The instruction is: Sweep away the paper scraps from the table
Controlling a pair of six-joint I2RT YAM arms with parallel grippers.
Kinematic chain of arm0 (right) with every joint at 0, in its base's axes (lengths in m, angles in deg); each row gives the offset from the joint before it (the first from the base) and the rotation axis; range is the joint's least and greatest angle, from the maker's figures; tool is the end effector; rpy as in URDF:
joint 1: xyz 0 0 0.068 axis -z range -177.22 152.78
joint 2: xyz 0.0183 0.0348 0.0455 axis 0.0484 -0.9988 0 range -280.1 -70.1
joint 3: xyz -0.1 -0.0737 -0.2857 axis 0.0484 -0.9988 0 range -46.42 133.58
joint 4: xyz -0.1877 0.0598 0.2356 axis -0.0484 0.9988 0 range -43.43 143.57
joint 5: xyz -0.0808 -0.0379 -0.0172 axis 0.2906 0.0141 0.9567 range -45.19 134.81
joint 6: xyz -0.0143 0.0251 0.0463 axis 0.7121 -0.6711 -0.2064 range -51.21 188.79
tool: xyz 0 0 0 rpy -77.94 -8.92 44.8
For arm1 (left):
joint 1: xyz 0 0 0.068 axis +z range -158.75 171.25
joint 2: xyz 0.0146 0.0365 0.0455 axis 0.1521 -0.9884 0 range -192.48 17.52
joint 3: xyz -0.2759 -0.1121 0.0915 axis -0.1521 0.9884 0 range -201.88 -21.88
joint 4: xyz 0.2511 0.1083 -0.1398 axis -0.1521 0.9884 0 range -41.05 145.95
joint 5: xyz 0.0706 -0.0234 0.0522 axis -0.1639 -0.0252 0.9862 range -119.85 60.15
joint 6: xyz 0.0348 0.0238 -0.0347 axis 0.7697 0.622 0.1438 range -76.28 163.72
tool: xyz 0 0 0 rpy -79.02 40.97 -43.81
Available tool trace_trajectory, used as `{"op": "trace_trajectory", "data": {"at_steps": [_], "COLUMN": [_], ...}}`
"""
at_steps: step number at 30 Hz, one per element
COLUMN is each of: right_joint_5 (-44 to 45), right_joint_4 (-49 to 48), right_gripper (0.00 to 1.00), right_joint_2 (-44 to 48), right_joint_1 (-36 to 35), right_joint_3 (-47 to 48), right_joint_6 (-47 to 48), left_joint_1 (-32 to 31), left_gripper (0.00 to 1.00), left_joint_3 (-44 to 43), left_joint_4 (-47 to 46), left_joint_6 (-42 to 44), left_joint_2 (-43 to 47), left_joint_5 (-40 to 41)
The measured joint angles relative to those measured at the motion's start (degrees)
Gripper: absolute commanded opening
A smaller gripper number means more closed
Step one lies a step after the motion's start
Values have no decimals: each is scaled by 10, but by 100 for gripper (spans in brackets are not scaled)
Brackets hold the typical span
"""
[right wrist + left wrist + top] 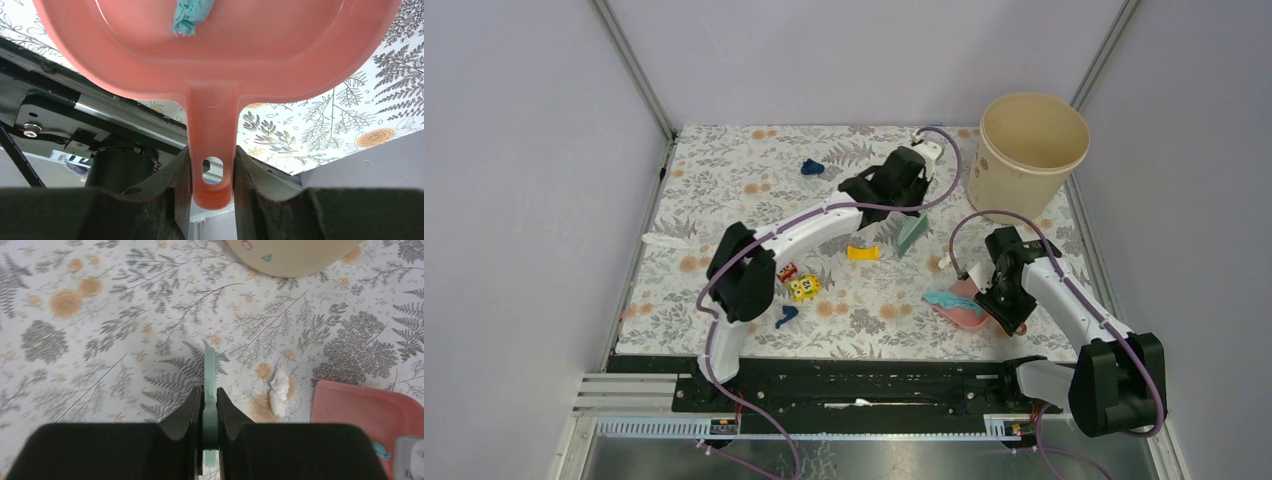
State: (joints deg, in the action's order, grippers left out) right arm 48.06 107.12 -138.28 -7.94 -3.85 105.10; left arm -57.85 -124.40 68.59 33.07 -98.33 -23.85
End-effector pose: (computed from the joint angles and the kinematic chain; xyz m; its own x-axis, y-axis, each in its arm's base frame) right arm 0.2016 0.0360 0.2127 -0.6822 -0.7308 -0.0204 -0.7271 0.6812 -0.0852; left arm 0.3592 -0.4088 0.3176 -0.4786 0.2717 -0.8349 0.6165 0.7811 -0.0992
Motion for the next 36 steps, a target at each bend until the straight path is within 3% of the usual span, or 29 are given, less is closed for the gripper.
{"op": "trace_trajectory", "data": {"at_steps": [9,12,17,36], "right_joint_5": [22,21,14,-80], "right_joint_4": [-25,-33,-48,-94], "right_gripper": [0,0,0,0], "right_joint_2": [-43,-50,-68,-4], "right_joint_1": [22,23,23,23], "right_joint_3": [27,31,32,-9], "right_joint_6": [-20,-21,-21,2], "left_joint_1": [-12,-13,-23,-23], "left_gripper": [0,0,0,0], "left_joint_3": [-140,-134,-36,62], "left_joint_4": [-1,-3,-54,-100], "left_joint_6": [-2,-16,-59,-99], "left_joint_2": [-121,-120,-68,56], "left_joint_5": [-119,-168,-223,-149]}}
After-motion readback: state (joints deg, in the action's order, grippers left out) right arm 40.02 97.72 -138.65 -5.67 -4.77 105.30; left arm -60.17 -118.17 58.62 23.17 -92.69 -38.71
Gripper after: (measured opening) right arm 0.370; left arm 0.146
